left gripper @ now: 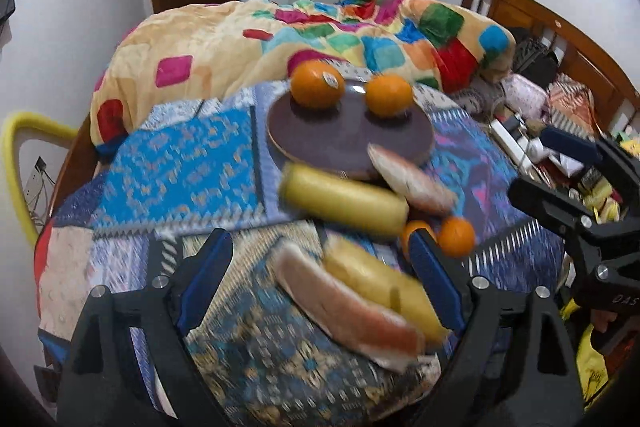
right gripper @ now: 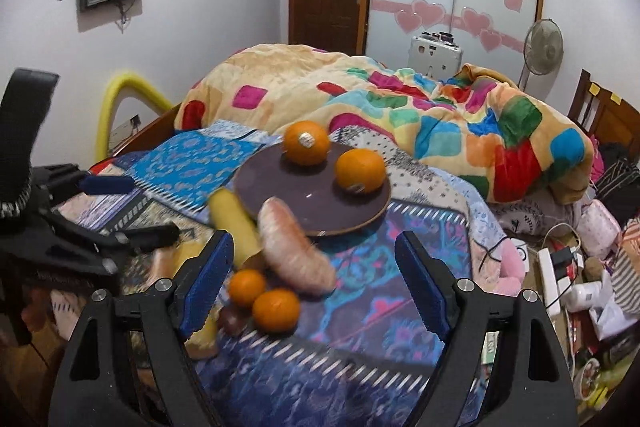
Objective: Organize fruits
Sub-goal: 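Grasp the peeled pomelo segment with the left gripper while the right gripper grasps a yellow roll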
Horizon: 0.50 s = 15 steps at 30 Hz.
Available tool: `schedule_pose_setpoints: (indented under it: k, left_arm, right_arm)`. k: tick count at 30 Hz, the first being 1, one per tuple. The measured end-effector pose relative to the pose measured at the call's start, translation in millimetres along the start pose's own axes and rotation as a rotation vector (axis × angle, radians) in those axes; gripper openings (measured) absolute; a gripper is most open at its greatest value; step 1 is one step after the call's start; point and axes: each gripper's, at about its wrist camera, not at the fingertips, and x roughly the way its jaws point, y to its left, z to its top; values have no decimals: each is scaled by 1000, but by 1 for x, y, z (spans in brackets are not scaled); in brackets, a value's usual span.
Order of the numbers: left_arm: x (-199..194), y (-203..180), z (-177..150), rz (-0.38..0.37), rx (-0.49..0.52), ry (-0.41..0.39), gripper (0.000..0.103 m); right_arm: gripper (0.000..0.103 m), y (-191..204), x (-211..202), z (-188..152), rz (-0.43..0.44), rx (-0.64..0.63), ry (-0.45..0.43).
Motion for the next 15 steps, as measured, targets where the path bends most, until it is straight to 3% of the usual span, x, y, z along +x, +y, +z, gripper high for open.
schedule_pose_setpoints:
  k: [9, 15]
  left_arm:
    - [-1, 2, -41, 44, 34, 9, 91]
    - [-6, 25, -57, 137, 52, 19, 90]
  right_arm:
    - [81, 8, -3, -25, 22, 5, 34]
    - [81, 6, 0, -33, 27, 16, 44]
